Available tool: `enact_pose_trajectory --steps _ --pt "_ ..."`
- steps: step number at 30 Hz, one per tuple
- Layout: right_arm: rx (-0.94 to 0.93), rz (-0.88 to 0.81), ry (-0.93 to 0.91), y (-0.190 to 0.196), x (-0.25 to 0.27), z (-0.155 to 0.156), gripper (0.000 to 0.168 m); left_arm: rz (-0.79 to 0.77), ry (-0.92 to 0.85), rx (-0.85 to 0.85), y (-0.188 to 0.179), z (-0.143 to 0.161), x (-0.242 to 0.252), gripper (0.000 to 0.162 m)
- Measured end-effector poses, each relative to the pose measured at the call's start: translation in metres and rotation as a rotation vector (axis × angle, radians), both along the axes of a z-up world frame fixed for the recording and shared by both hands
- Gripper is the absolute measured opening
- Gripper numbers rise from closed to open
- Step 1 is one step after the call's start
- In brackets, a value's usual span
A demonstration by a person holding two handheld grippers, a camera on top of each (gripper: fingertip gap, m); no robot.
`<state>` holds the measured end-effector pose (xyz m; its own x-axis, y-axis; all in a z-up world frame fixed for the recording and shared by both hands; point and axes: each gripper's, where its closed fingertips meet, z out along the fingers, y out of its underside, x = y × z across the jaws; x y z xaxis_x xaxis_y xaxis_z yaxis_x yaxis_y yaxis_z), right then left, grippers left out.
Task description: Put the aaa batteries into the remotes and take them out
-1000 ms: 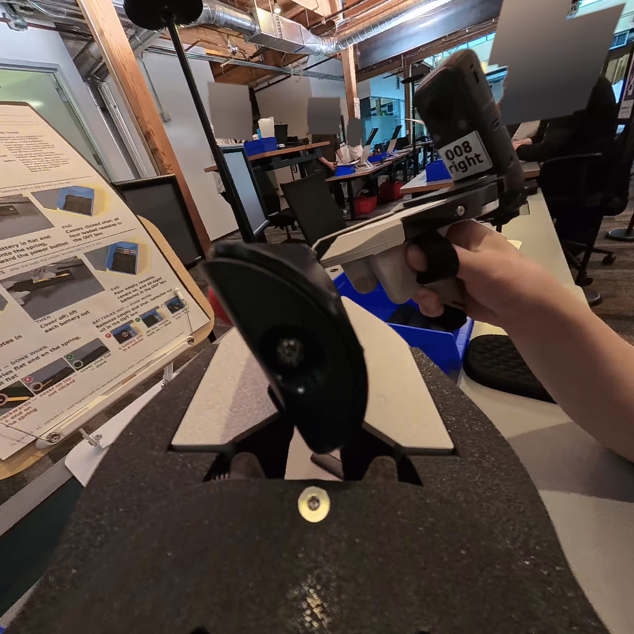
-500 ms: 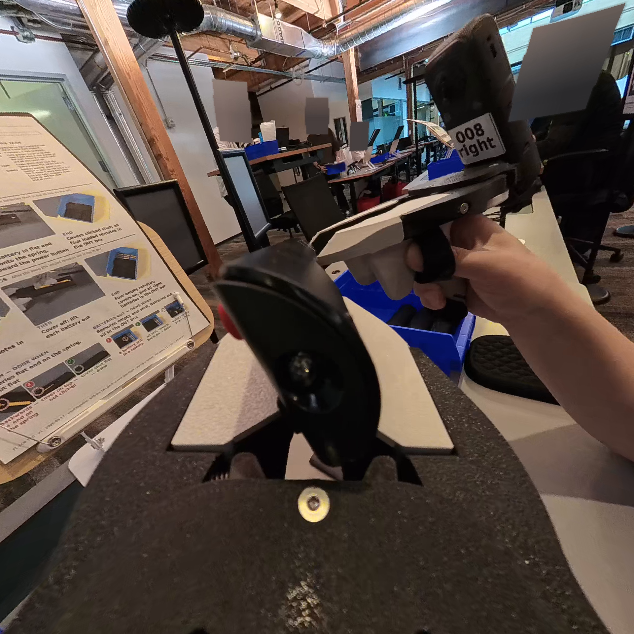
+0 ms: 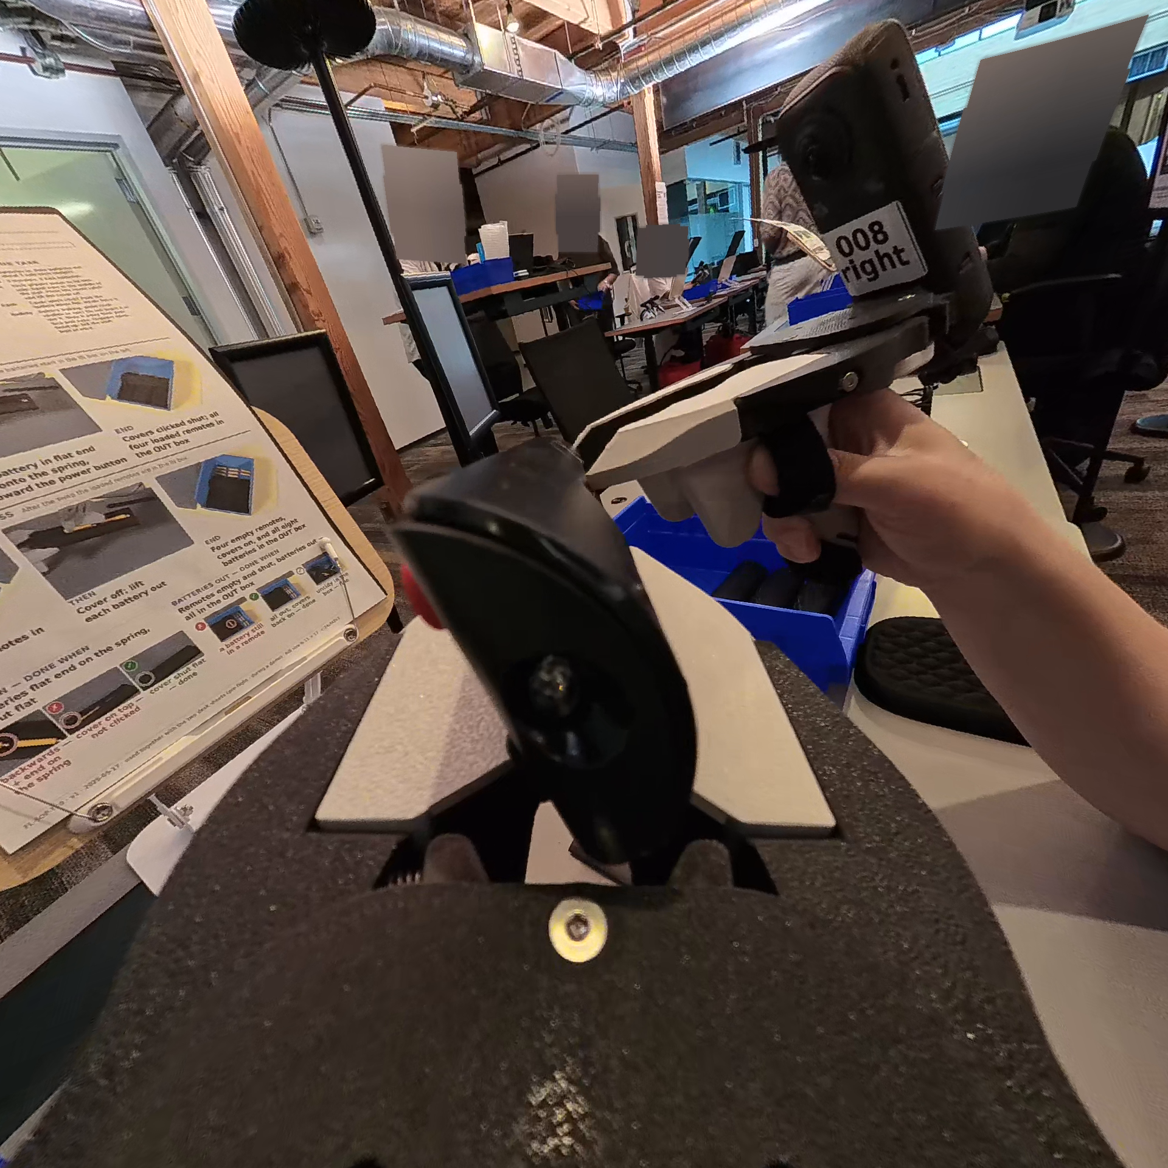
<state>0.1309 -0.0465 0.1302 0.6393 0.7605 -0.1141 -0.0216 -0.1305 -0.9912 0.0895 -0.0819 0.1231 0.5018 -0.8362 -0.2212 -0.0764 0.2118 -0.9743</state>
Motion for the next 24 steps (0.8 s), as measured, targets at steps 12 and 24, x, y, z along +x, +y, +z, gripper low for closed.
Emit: enact_pose_trajectory --steps 12,24 --pt "0.05 -0.036 -0.011 0.002 0.002 0.002 0.017 -0.006 -0.012 0.014 -0.003 0.005 -0.003 0.02" --pt "0.017 0.164 0.151 -0.01 -0.002 0.015 0.022 -0.103 -0.101 -0.077 -0.006 0.014 -0.012 0.022"
